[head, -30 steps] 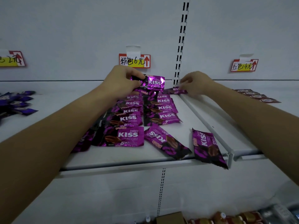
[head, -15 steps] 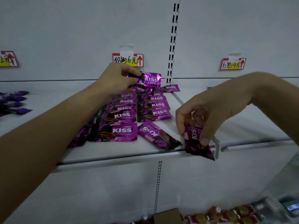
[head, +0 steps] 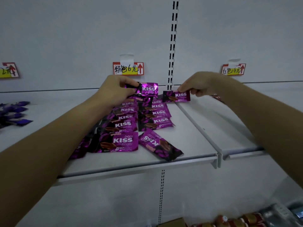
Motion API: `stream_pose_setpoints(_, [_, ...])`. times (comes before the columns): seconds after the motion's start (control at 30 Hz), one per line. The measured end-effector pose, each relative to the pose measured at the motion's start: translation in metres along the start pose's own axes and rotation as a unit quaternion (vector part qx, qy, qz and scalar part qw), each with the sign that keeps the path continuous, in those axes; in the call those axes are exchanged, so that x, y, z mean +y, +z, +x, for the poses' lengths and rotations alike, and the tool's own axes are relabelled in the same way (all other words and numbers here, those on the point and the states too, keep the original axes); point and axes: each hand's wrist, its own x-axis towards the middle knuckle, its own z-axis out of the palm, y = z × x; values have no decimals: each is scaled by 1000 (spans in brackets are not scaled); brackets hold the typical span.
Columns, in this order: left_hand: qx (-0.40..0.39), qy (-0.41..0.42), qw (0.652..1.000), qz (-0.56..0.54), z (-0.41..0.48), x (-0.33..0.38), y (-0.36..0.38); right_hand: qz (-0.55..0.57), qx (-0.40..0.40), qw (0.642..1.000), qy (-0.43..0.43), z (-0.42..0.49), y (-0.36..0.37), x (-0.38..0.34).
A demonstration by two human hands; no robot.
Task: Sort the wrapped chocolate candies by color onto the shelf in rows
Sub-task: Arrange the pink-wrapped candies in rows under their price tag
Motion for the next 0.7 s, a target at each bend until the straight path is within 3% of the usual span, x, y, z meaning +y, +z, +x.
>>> stream_pose_setpoints(0.37, [-4, 2, 1000, 15, 2, 2, 2, -59, 41, 996, -50, 25, 16, 16])
stream_pose_setpoints(0.5, [2, -5, 1000, 4, 2, 1, 2, -122, 69, 982, -124, 7, 9, 6])
stream_pose_setpoints(0.6, [14, -5, 1000, -3, 3, 1, 0, -121, -24, 971, -204, -40, 12, -14])
stream_pose_setpoints(0.7, [20, -2, 1000, -1, 4, -1, -2, -205, -155, 926, -277, -93, 34, -31])
